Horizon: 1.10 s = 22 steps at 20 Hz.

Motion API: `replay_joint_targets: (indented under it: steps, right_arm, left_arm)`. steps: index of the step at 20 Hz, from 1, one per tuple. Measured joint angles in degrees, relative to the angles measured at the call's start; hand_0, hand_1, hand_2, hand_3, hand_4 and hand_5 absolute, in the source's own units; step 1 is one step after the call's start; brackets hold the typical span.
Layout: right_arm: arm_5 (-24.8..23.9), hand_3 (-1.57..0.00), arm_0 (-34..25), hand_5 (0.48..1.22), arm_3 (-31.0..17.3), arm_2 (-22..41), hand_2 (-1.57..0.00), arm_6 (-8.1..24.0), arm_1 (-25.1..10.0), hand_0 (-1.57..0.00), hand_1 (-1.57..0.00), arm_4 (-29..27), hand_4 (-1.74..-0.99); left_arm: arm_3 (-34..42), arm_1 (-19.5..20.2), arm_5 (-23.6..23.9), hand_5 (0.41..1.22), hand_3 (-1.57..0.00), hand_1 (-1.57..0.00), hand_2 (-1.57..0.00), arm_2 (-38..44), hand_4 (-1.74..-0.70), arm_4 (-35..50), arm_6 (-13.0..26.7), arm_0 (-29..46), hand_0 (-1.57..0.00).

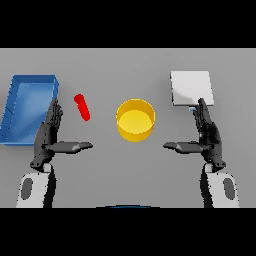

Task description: Pick up the red beaker and tilt it to pour out 1 green nut into yellow bowl. Pick up the yellow bowl and place it on the metallic measuring scale.

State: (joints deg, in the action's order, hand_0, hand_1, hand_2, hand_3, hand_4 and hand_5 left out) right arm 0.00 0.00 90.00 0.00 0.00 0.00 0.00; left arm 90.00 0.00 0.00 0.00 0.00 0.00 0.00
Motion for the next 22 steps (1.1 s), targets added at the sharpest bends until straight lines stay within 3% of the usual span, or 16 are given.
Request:
replay_joint_targets:
  steps: [6,7,9,11,16,22]
  right_arm:
    - [-0.2,0.0,0.6,0.681,0.7,0.3,0.0,0.2,0.2,0.0,0.0,0.1,-1.245]
    - [-0.4,0.0,3.8,0.678,3.9,3.7,0.0,-4.0,-2.1,0.0,0.0,6.3,-1.242]
    - [-2.3,0.0,5.6,0.679,6.6,6.6,0.0,-5.1,-3.4,0.0,0.0,12.7,-1.235]
    - [-3.1,0.0,7.0,0.678,8.1,7.8,0.0,-5.4,-3.8,0.0,0.0,15.2,-1.235]
    - [-2.6,0.0,6.7,0.68,9.3,8.1,0.0,-4.1,-3.4,0.0,0.0,14.6,-1.265]
    - [-1.3,0.0,7.5,0.679,9.4,7.7,0.0,-5.8,-3.0,0.0,0.0,12.2,-1.308]
  left_arm:
    - [0.2,0.5,-0.5,0.652,0.0,0.0,0.0,0.1,-1.2,0.2,-0.3,0.4,0.0]
    - [3.2,2.4,-1.4,0.649,0.0,0.0,0.0,-2.0,-1.21,-2.4,-0.4,2.3,0.0]
    - [6.9,3.4,-1.8,0.654,0.0,0.0,0.0,-4.6,-1.22,-5.5,1.5,5.2,0.0]
    - [8.6,3.5,-1.1,0.66,0.0,0.0,0.0,-5.6,-1.22,-7.1,3.3,5.7,0.0]
    - [7.6,4.1,-1.7,0.691,0.0,0.0,0.0,-6.2,-1.28,-8.0,3.2,4.2,0.0]
    - [-3.3,2.9,-1.9,0.739,0.0,0.0,0.0,-4.7,-1.38,-8.0,2.8,-4.6,0.0]
